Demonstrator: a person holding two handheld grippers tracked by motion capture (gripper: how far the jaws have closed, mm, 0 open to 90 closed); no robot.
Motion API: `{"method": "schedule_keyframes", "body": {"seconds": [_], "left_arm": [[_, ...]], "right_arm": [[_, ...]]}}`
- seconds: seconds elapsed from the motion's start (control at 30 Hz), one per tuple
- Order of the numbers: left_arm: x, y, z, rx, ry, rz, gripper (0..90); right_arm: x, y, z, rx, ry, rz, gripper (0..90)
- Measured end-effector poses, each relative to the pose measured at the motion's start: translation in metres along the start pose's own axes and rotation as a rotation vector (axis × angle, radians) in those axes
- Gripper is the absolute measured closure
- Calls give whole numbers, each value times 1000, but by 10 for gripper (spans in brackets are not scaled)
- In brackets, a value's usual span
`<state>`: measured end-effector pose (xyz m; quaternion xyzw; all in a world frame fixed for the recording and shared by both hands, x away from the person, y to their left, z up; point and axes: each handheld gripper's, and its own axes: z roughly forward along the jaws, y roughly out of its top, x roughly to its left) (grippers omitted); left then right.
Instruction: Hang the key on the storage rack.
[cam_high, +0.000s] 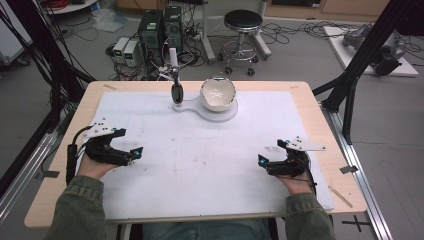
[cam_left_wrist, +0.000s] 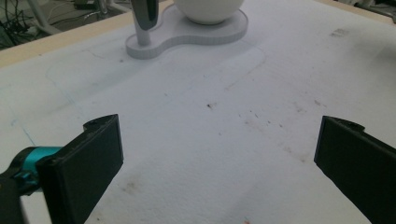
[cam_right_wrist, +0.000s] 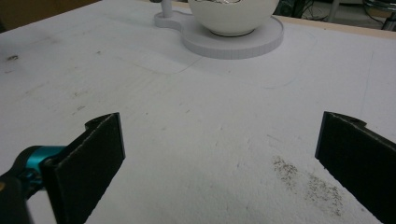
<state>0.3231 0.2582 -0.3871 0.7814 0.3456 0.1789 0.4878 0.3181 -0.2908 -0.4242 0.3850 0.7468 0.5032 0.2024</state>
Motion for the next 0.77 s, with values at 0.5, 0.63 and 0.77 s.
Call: {"method": "schedule_keyframes", "body": {"seconds": [0.5, 0.63, 0.77], "left_arm": [[-11, -24, -3, -30, 52, 4, 17], [-10, -27, -3, -31, 56, 0, 17], [-10, -28, -3, -35, 49, 2, 17]], "right_arm": [[0, -1, 0, 4, 4, -1, 3], [1, -1, 2, 12, 4, -5, 3], [1, -1, 2, 16, -1, -8, 3]]}}
